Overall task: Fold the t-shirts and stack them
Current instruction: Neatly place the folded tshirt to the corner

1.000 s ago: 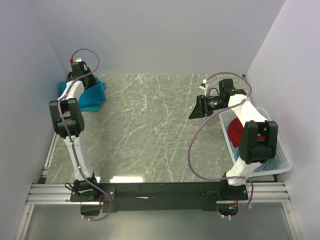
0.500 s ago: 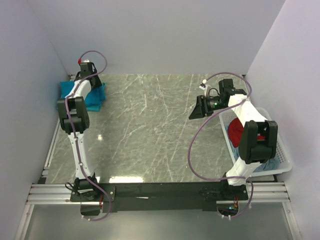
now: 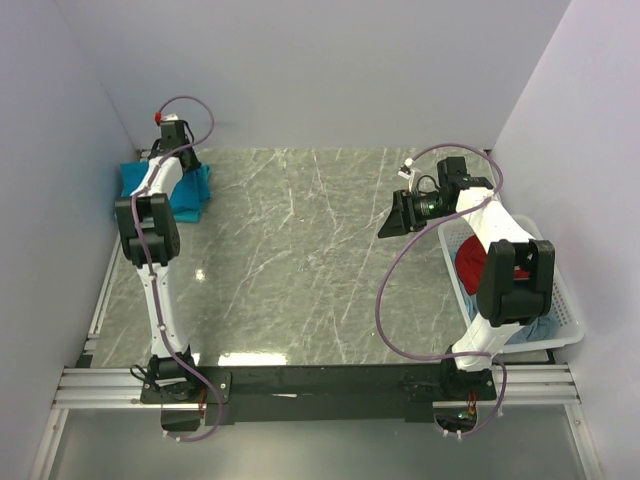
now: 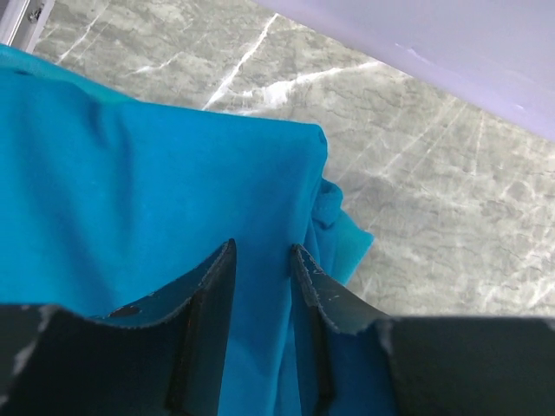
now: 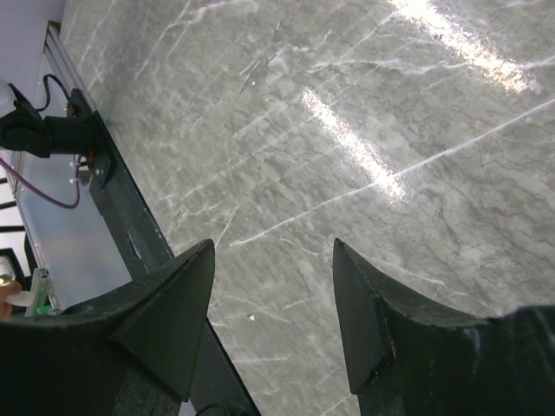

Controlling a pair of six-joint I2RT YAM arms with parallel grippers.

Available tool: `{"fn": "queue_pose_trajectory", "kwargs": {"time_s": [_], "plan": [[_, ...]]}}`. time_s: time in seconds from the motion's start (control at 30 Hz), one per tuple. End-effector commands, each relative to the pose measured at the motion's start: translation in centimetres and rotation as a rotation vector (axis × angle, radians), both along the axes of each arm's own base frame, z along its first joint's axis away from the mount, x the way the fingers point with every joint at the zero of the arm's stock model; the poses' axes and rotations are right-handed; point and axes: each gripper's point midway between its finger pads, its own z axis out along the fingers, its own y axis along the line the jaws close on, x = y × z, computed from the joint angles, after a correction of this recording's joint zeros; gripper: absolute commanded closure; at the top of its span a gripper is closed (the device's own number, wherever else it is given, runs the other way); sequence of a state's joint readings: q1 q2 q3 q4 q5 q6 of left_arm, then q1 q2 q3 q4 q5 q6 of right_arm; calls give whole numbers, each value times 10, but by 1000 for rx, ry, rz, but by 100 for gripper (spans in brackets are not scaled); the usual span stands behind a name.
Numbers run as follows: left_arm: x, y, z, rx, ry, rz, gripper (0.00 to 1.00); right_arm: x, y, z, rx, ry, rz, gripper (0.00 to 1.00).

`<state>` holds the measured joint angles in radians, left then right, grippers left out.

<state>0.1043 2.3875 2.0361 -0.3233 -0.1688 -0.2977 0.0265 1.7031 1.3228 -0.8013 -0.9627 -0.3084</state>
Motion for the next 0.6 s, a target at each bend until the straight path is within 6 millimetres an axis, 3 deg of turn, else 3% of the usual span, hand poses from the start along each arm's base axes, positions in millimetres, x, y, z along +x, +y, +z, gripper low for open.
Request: {"fn": "queue_pose_trajectory", "kwargs": {"time_s": [0.0, 0.23, 0.57], "plan": [[8, 5, 7, 38, -7, -3, 63, 5, 4, 10, 13, -36, 19, 36], [8, 0, 3, 25, 2, -31, 62, 5, 4, 10, 14, -35, 20, 36], [11, -8, 14, 34, -32, -68, 60, 5, 3, 10, 15, -32, 21, 36]]}}
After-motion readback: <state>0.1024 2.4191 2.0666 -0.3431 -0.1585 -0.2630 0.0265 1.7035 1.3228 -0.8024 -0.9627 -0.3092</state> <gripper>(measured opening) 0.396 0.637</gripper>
